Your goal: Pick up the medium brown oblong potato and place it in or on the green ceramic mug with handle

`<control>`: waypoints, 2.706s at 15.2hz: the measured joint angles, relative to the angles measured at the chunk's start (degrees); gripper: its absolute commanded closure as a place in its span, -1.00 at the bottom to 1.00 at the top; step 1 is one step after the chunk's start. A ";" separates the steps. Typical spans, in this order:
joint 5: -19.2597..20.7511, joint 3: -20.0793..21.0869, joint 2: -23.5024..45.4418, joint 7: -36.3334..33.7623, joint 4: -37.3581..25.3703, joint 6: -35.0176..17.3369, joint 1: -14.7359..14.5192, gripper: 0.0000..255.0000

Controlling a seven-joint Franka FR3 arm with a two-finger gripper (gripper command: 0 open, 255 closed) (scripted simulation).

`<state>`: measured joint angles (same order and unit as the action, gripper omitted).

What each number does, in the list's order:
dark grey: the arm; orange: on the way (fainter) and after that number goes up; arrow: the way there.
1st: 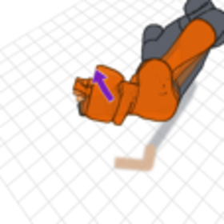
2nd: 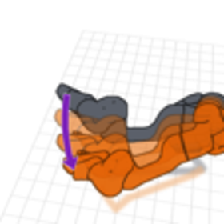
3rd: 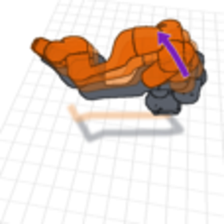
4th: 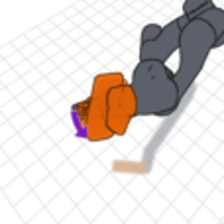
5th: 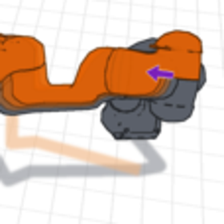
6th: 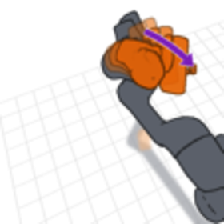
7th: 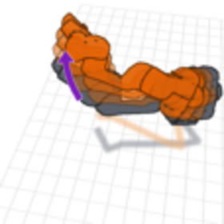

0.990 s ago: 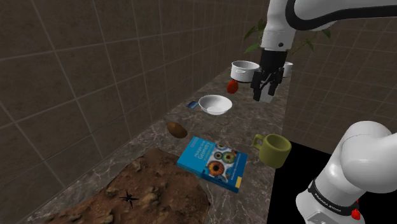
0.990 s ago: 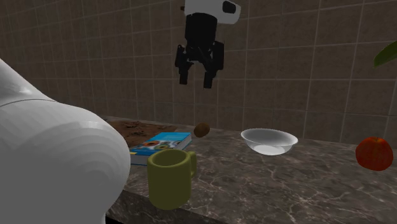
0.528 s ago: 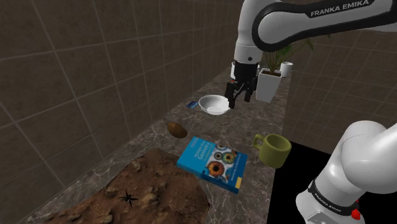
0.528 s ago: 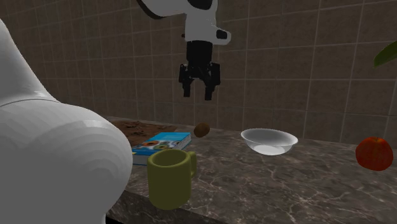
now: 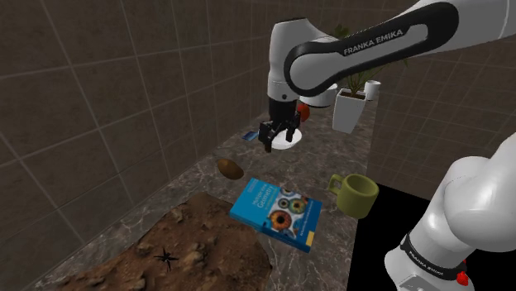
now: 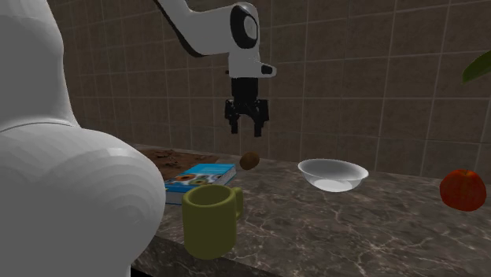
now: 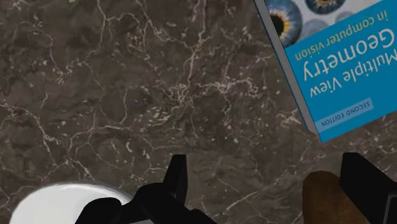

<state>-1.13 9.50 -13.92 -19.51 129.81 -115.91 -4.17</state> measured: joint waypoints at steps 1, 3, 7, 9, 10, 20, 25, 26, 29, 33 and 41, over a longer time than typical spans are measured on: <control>0.73 0.48 1.82 -0.67 -0.93 -1.11 -0.05 -1.00; 2.55 1.62 6.64 -2.56 -3.98 -3.26 -0.30 -1.00; 6.90 3.20 15.44 -6.42 -10.36 -6.16 -1.18 -1.00; 9.25 3.65 19.50 -8.38 -13.25 -7.34 -1.90 -1.00; 10.43 3.88 21.45 -9.51 -14.88 -7.70 -2.43 -1.00; 16.93 3.36 33.62 -14.14 -23.59 -10.99 -5.10 -1.00; 17.44 3.06 34.74 -14.39 -23.04 -12.64 -5.03 -1.00; 17.45 3.06 34.74 -14.39 -23.01 -12.68 -5.03 -1.00; 17.46 3.06 34.75 -14.39 -23.00 -12.71 -5.02 1.00; 17.46 3.05 34.75 -14.39 -22.99 -12.71 -5.02 1.00; 17.22 3.14 34.39 -14.10 -23.45 -11.93 -4.95 1.00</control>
<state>16.09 12.63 20.47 -33.61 106.36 -127.84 -9.12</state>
